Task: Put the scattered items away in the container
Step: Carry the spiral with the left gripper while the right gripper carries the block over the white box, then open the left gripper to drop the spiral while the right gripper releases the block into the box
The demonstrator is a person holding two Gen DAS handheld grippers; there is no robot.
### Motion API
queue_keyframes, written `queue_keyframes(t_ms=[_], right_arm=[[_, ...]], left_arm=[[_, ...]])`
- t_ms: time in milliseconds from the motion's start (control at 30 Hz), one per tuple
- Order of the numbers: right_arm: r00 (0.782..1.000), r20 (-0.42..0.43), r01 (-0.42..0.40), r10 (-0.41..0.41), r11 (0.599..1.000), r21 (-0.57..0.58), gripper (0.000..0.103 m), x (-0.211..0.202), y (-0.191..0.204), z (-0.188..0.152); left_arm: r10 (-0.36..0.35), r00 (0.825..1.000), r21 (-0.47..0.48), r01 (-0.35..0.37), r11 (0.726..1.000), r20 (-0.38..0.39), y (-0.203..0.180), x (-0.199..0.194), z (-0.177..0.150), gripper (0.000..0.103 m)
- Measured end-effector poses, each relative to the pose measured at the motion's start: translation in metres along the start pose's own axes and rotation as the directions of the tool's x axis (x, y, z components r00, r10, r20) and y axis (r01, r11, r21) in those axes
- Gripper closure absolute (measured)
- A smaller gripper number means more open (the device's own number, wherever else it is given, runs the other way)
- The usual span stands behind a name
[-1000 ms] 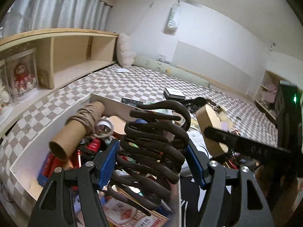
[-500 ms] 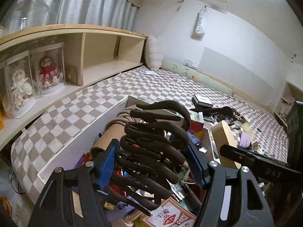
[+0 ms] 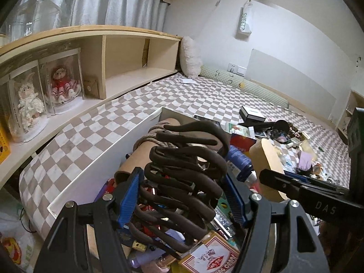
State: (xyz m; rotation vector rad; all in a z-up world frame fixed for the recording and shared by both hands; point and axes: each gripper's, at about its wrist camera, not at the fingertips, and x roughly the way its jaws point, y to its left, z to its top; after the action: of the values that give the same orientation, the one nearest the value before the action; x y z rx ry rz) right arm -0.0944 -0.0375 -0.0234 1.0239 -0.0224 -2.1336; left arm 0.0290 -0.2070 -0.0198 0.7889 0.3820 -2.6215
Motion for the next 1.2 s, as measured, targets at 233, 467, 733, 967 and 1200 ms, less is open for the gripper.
queue_keyframes(t_ms=[233,467,733,967,1200], right_arm=[[1.0,-0.017,0.003,-0.003,1.0,-0.013,0.057,0.008,0.005,-0.002],[1.0,-0.014,-0.01,0.009,1.0,-0.018,0.057,0.01,0.007,0.002],[0.999,0.042,0.009,-0.009,1.0,0.003,0.013,0.003,0.005,0.002],[0.998,0.063,0.017,-0.019,0.999,0.031,0.013,-0.007,-0.006,0.004],[0.997,0.08,-0.004,-0.004,0.994,0.105,0.013,-0.017,-0.024,0.003]], left_arm=[[0.026,1.0,0.01,-0.026,1.0,-0.002,0.002,0.004,-0.002,0.034],[0.058,0.998,0.002,-0.058,0.998,-0.029,0.006,0.012,-0.004,0.034],[0.105,0.994,-0.01,-0.105,0.994,-0.02,0.01,0.013,-0.005,0.014],[0.13,0.991,0.005,-0.13,0.992,-0.013,0.008,0.013,-0.005,0.013],[0.137,0.991,0.007,-0.137,0.991,-0.005,0.006,0.012,-0.005,0.009]])
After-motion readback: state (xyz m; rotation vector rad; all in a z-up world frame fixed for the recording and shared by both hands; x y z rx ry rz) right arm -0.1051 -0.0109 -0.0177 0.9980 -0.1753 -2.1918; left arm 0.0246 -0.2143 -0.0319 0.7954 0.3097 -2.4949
